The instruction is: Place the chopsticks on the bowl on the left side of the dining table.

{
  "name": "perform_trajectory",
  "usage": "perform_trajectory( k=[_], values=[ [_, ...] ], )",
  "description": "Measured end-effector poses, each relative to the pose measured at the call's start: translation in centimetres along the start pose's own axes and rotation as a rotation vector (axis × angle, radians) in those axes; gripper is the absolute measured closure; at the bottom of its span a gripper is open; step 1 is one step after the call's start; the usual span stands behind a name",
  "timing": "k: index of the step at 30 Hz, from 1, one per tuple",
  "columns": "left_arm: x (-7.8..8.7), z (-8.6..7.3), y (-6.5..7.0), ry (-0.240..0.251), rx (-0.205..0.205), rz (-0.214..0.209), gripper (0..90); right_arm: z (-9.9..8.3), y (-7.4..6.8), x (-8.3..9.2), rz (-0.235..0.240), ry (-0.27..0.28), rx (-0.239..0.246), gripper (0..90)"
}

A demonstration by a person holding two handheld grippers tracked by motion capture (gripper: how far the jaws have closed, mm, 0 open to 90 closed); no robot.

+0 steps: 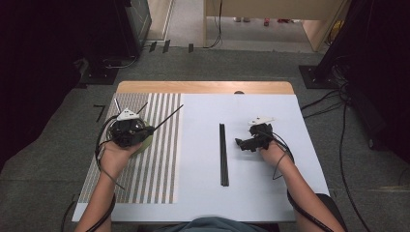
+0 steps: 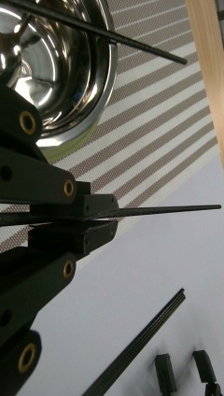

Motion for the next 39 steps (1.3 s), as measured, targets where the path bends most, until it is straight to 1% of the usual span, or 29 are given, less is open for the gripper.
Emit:
perform_trajectory(
  k=[11,19,23,29,32,39],
  values=[
    [0.9,-0.6,-1.7,0.008,0.032,0.031,87.5,0.0,0.0,0.0,0.001,0.0,0.001,0.5],
    [1.5,-1.1,-2.8,0.012,0.041,0.055,87.5,0.0,0.0,0.0,0.001,0.0,0.001,0.5],
    [1.8,-1.3,-3.2,0.015,0.036,0.071,87.5,0.0,0.0,0.0,0.0,0.0,0.001,0.5],
    [2.1,-1.8,-4.1,0.013,0.047,0.094,87.5,0.0,0.0,0.0,0.001,0.0,0.002,0.5],
    [2.1,-2.0,-4.5,0.021,0.059,0.101,87.5,0.0,0.0,0.0,0.0,-0.001,0.0,0.5],
    [1.9,-2.5,-5.1,0.013,0.042,0.129,87.5,0.0,0.0,0.0,0.0,0.0,0.003,0.5]
  ],
)
Point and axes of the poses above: each handheld gripper's, and its own axes: x roughly backward along the jaws, z roughly out of its top, y roughly to its right, the point moved 3 cm from there along -x, roughly forward along the jaws, and after that the axes turned 9 degrees about z, right-handed, at the moved point
